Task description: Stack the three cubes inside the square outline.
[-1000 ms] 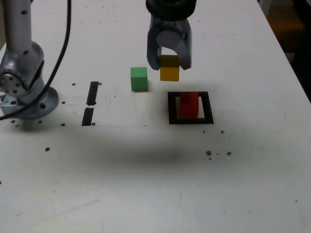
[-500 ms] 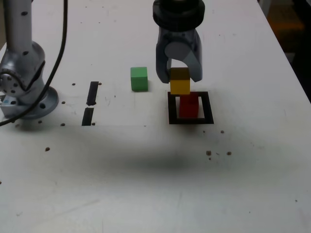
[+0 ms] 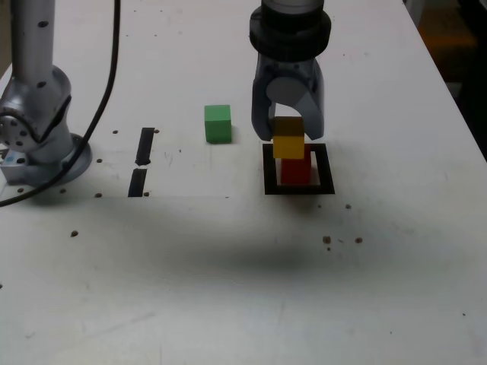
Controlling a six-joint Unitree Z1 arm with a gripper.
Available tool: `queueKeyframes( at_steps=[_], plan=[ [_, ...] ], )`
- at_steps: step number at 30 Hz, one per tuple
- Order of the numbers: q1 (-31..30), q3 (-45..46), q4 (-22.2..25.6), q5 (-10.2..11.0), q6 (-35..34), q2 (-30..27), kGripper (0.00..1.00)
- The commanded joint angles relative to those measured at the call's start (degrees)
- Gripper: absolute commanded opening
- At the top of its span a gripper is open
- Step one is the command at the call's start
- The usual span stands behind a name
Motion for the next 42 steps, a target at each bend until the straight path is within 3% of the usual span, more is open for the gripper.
queueKeyframes(
  at_steps=[1,6,17,30,35,42],
  plan=[
    [0.0,-0.1,-0.3,0.0,-0.1,0.3,0.25],
    [0.0,0.2,-0.9,0.1,0.1,0.6,0.30],
    [0.0,0.7,-0.9,-0.4,0.3,0.8,0.57],
    [0.0,0.3,-1.1,-0.1,0.8,0.5,0.69],
    [0.0,0.3,0.6,3.0,0.7,-1.9,0.77],
    [0.3,1.2,5.2,7.7,-0.6,-5.6,0.78]
  ],
)
